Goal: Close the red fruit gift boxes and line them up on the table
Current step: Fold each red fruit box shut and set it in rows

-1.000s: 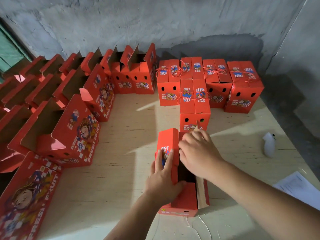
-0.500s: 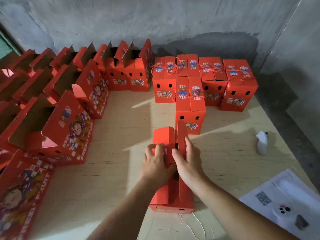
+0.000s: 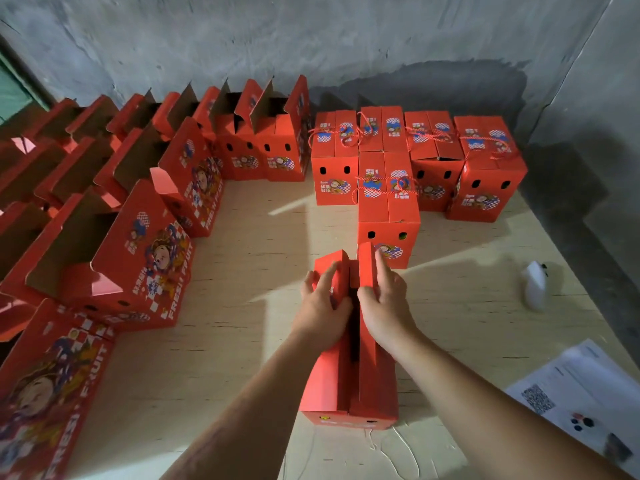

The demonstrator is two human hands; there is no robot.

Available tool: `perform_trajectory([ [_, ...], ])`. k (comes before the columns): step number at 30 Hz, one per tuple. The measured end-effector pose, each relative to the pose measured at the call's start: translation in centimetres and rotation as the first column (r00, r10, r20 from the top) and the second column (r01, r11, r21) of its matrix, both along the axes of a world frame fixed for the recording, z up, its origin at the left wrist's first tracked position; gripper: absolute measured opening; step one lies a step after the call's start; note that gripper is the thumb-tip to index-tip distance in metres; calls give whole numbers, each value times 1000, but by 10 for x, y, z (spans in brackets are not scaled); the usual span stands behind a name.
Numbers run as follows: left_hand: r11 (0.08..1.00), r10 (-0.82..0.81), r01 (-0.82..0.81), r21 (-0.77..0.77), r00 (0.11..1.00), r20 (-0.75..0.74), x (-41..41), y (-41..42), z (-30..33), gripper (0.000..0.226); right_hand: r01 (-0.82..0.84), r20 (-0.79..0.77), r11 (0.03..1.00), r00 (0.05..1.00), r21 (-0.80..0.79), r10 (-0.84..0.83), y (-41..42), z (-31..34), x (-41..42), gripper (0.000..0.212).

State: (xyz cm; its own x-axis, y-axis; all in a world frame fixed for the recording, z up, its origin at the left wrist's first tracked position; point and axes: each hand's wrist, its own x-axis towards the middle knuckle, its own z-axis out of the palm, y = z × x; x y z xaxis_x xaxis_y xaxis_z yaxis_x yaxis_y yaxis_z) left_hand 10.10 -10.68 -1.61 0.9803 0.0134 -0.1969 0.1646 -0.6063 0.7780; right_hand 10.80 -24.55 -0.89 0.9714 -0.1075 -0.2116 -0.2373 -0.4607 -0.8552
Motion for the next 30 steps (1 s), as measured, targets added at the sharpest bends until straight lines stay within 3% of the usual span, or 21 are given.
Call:
perform_trajectory([
  [4, 997, -70, 69, 22, 997, 23, 11, 7, 11, 81, -87, 44, 995, 995, -48, 89, 6, -5, 1, 76],
  [9, 922, -77, 90, 376, 996, -48, 11, -6, 9, 72, -53, 20, 984, 998, -169, 57, 13, -10, 2, 79],
  [15, 834, -107, 140, 534, 990, -93, 7, -7, -20, 74, -80, -6, 973, 997, -215, 80, 11, -11, 1, 75],
  [22, 763, -99, 147, 629, 989, -111, 14, -11, -31, 86, -62, 61, 958, 995, -279, 82, 20, -10, 2, 78],
  [27, 804, -51, 82, 589, 996, -70, 13, -21, -28, 73, -27, 106, 985, 993, -173, 46, 14, -11, 4, 78],
  [30, 776, -75, 100, 623, 995, -66, 10, -19, -30, 77, -62, 58, 978, 996, -201, 75, 13, -10, 5, 78],
])
